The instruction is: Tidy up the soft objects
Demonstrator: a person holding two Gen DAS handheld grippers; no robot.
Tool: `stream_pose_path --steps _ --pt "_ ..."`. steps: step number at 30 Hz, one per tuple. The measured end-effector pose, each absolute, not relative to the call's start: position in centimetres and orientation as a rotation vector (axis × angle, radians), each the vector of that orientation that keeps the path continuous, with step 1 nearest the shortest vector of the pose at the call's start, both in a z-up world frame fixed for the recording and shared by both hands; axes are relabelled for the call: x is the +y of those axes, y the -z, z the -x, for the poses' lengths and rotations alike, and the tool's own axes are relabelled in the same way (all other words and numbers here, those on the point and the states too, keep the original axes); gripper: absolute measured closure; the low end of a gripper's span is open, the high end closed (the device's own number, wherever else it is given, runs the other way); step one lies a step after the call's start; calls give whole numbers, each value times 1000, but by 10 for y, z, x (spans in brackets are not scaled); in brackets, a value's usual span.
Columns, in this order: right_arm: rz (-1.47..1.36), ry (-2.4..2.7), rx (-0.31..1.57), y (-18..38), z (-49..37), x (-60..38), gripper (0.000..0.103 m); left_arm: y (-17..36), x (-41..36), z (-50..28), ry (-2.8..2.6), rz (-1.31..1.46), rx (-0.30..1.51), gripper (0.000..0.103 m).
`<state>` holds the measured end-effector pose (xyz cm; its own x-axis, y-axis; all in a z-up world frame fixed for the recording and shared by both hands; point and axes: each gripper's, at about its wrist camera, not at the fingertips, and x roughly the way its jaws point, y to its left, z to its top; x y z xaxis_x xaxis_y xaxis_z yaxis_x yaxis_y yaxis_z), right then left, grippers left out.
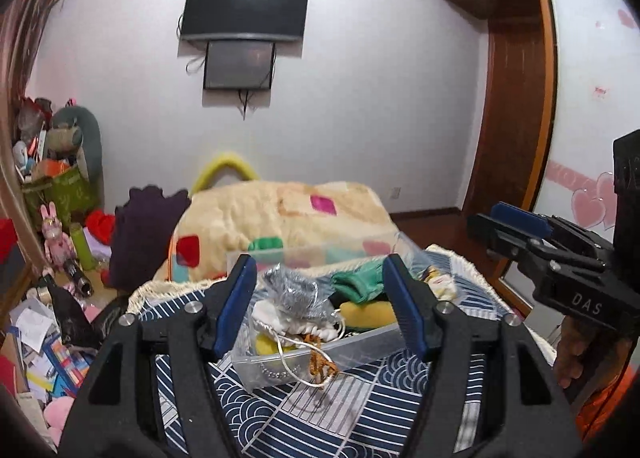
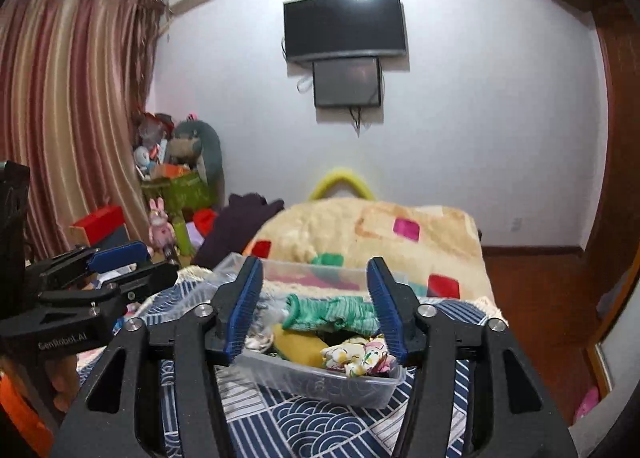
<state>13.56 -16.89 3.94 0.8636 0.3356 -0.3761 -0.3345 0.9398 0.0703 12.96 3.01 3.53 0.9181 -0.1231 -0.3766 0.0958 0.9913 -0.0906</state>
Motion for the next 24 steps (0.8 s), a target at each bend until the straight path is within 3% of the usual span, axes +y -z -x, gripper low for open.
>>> stream_pose_path --steps 4,7,8,17,24 --pt "-16 -361 339 -47 -119 -171 32 -50 24 -107 118 41 334 21" --pt "-14 -353 303 -49 -111 -171 20 -55 17 -92 118 17 298 6" --pt "-8 -341 285 -50 -107 -172 20 -56 16 -88 117 17 284 4" --pt "-28 -333 266 -44 -94 -172 7 -55 15 -64 100 46 259 1" --pt "-27 -332 255 -40 -84 -171 5 -48 19 -54 73 70 250 0"
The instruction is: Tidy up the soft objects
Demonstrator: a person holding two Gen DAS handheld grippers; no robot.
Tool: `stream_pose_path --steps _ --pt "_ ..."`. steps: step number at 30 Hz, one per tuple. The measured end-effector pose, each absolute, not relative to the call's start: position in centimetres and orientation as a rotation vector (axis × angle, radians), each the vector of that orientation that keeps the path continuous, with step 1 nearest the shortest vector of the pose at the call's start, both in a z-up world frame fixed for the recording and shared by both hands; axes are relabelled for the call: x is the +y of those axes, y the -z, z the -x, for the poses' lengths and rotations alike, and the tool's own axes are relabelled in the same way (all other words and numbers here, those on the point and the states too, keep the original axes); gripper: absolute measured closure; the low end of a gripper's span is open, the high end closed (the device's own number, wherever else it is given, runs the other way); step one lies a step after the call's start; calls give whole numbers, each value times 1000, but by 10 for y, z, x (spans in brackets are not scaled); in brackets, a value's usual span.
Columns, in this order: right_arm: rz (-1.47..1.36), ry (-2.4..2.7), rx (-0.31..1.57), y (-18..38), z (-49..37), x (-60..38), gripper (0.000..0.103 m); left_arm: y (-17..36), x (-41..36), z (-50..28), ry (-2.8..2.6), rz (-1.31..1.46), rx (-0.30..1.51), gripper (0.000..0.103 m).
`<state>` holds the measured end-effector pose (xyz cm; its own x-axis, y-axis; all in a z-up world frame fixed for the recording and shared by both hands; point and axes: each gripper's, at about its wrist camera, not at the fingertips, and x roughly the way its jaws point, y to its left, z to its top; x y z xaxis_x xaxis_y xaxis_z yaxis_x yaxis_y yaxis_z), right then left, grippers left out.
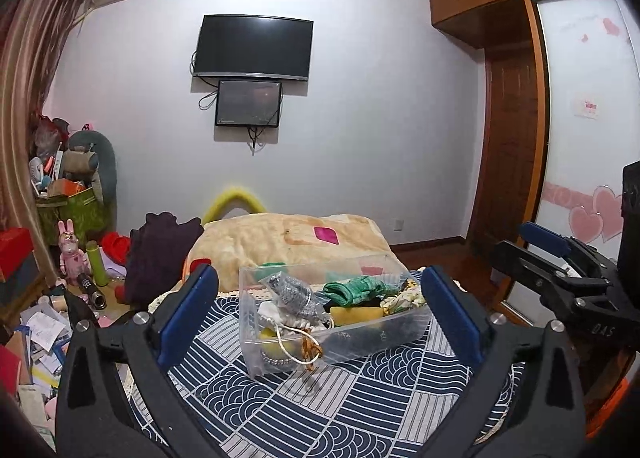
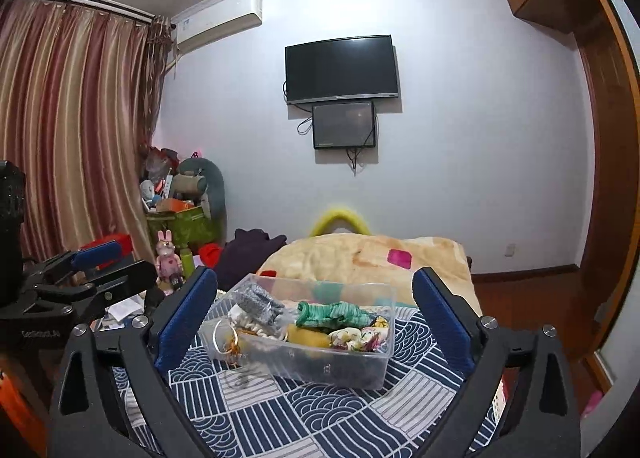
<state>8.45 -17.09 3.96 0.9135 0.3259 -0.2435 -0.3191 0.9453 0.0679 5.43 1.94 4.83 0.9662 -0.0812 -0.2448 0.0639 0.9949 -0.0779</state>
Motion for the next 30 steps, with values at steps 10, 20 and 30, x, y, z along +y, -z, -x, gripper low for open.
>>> stream_pose_path --steps 10,20,30 --pt "-36 -342 265 -34 -76 -173 5 -41 19 -54 66 66 258 0" --pt "-37 -350 270 -33 -74 -172 5 -38 22 -54 67 74 268 0" --pt "-43 -350 270 -33 -72 -173 5 -38 21 -55 62 80 268 0"
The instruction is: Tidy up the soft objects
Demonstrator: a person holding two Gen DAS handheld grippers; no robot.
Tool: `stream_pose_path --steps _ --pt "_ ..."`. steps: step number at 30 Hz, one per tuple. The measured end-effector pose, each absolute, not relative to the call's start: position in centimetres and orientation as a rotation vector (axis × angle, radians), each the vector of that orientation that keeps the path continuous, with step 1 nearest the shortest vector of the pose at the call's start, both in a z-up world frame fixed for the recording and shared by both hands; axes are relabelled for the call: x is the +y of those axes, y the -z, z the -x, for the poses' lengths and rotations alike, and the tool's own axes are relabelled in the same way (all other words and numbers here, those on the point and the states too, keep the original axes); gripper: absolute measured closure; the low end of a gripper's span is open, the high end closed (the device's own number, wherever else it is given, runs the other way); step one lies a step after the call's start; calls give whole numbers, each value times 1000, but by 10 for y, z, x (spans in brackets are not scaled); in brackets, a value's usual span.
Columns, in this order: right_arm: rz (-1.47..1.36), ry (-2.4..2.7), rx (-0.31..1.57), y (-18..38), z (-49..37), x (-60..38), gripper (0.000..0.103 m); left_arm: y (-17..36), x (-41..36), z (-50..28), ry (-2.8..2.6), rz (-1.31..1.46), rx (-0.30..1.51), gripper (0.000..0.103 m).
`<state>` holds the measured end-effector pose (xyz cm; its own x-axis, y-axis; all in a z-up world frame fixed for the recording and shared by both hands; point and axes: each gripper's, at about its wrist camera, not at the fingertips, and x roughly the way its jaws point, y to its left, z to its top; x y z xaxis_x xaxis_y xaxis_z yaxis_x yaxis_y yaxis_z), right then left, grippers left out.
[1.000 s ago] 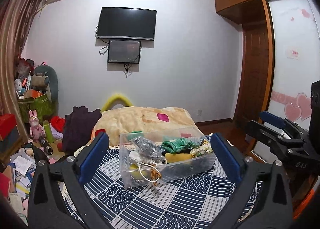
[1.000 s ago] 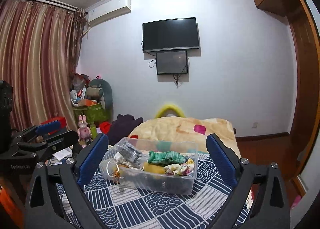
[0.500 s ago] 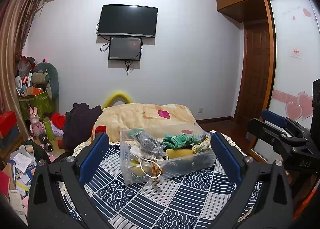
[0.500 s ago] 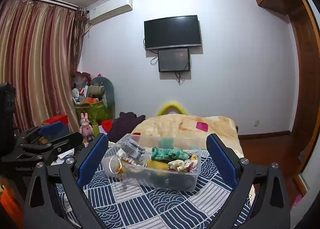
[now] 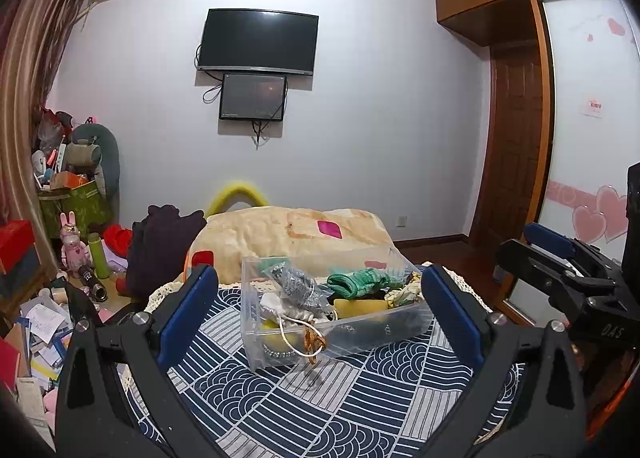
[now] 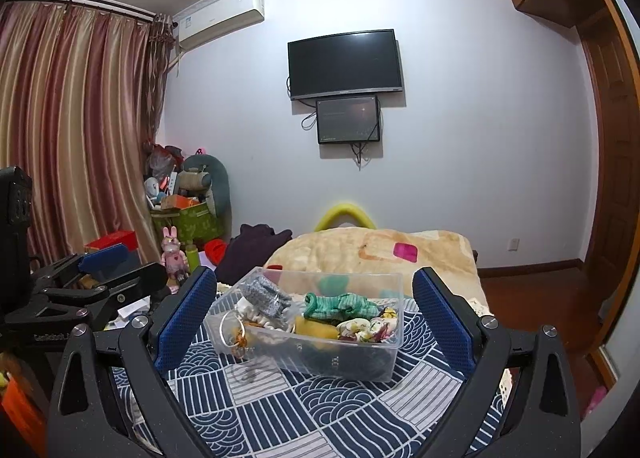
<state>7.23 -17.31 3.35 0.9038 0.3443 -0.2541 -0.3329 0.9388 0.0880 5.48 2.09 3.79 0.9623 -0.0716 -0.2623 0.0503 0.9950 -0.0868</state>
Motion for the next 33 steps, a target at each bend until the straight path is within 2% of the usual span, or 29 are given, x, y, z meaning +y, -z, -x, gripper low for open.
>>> stream_pose_path --steps 33 --pt "-51 -354 274 -37 -69 -171 4 -39 20 -55 81 76 270 0"
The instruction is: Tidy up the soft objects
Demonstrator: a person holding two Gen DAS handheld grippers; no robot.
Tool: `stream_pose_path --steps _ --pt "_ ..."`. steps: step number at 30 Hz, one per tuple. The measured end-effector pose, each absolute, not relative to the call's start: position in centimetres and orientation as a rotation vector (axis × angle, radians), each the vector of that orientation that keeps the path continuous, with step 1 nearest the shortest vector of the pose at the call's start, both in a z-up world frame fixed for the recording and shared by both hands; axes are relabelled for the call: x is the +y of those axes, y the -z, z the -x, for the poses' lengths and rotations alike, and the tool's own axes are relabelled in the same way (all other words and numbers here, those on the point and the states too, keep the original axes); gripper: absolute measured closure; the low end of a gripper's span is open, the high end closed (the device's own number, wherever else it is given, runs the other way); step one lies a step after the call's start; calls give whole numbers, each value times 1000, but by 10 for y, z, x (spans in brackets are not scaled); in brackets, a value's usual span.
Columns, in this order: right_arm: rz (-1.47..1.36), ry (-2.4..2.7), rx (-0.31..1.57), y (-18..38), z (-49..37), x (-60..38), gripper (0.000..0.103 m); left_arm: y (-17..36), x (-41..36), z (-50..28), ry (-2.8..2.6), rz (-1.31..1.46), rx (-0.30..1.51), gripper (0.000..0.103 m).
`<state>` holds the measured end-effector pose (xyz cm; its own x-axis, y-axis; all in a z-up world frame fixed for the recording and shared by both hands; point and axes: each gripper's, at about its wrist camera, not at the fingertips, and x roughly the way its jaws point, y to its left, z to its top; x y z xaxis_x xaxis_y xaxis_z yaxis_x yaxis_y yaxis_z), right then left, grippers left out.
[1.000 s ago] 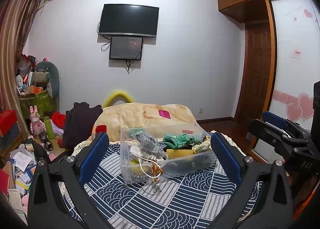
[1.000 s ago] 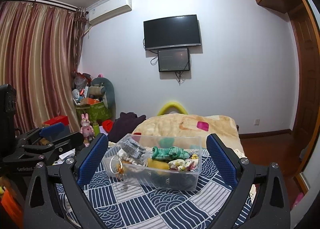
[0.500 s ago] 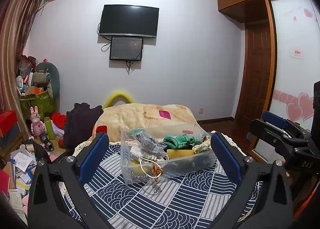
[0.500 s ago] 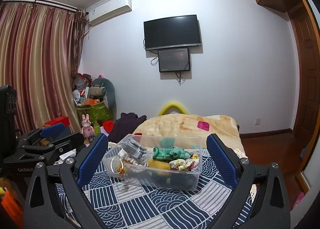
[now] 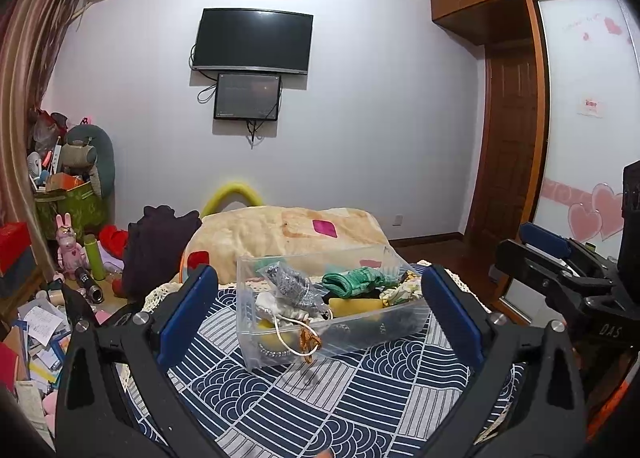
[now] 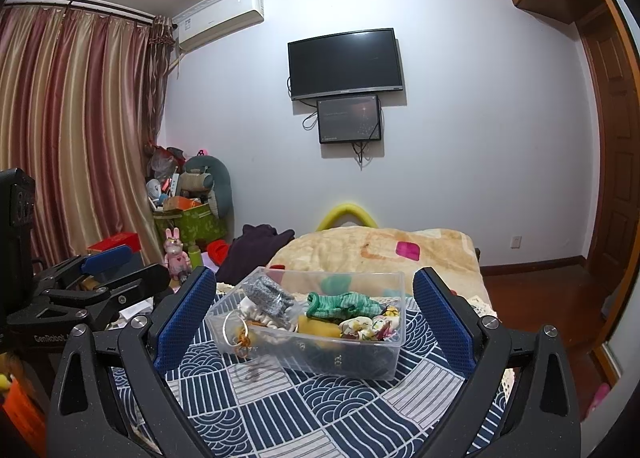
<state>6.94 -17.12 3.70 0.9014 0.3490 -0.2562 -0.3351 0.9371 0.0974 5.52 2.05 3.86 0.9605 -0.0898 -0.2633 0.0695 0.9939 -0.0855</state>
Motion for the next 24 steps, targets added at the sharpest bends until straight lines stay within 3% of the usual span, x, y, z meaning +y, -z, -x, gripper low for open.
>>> stream_pose_path --steps 24 --pt "-53 -358 283 -35 -65 -168 3 -39 18 -54 84 75 281 0"
